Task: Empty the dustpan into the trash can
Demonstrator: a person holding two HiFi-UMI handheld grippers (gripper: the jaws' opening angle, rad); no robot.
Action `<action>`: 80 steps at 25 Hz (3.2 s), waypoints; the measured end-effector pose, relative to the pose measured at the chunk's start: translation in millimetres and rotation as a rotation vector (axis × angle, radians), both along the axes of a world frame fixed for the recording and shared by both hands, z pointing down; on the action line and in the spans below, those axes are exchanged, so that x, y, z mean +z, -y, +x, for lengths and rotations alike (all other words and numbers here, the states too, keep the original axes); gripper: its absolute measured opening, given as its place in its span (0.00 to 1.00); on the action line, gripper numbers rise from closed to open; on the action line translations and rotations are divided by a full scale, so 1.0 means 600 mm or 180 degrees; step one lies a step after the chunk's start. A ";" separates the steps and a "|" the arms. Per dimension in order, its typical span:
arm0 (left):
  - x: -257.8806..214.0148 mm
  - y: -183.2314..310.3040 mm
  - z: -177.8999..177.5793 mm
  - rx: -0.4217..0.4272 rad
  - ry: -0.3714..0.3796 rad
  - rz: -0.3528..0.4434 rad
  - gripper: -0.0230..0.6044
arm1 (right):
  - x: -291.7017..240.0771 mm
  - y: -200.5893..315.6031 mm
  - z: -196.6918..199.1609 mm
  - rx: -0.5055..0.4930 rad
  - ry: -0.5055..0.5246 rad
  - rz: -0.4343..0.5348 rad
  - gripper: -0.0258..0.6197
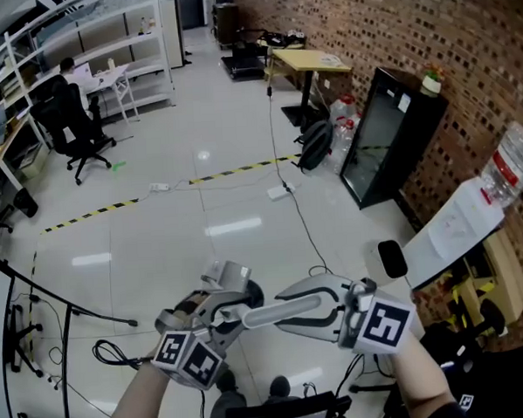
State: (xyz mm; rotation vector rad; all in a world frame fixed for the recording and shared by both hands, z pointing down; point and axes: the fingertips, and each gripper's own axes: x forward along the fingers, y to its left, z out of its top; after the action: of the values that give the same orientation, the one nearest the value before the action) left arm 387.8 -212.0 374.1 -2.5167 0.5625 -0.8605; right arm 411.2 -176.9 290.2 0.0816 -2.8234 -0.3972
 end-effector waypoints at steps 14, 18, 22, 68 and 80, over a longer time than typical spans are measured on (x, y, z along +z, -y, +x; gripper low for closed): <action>-0.016 0.044 -0.089 -0.0409 -0.0813 -0.0194 0.16 | -0.014 0.029 -0.099 0.0270 0.0059 -0.0130 0.28; -0.020 0.060 -0.111 -0.0589 -0.1006 -0.0200 0.16 | -0.015 0.036 -0.122 0.0434 0.0176 -0.0209 0.28; -0.020 0.071 -0.128 -0.0704 -0.0958 -0.0089 0.15 | -0.014 0.043 -0.139 0.0537 0.0255 -0.0279 0.28; 0.045 0.146 -0.207 -0.0413 -0.0927 -0.0537 0.17 | -0.031 0.111 -0.204 0.0813 0.0651 -0.0470 0.28; 0.050 0.192 -0.229 -0.0720 -0.1177 -0.0650 0.17 | -0.047 0.164 -0.231 0.0845 0.0897 -0.0614 0.28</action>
State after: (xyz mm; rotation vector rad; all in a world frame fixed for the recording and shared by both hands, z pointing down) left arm 250.5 -327.0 404.2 -2.8621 0.9344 -0.5479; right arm 272.7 -275.0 262.3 0.5017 -3.0509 -0.0554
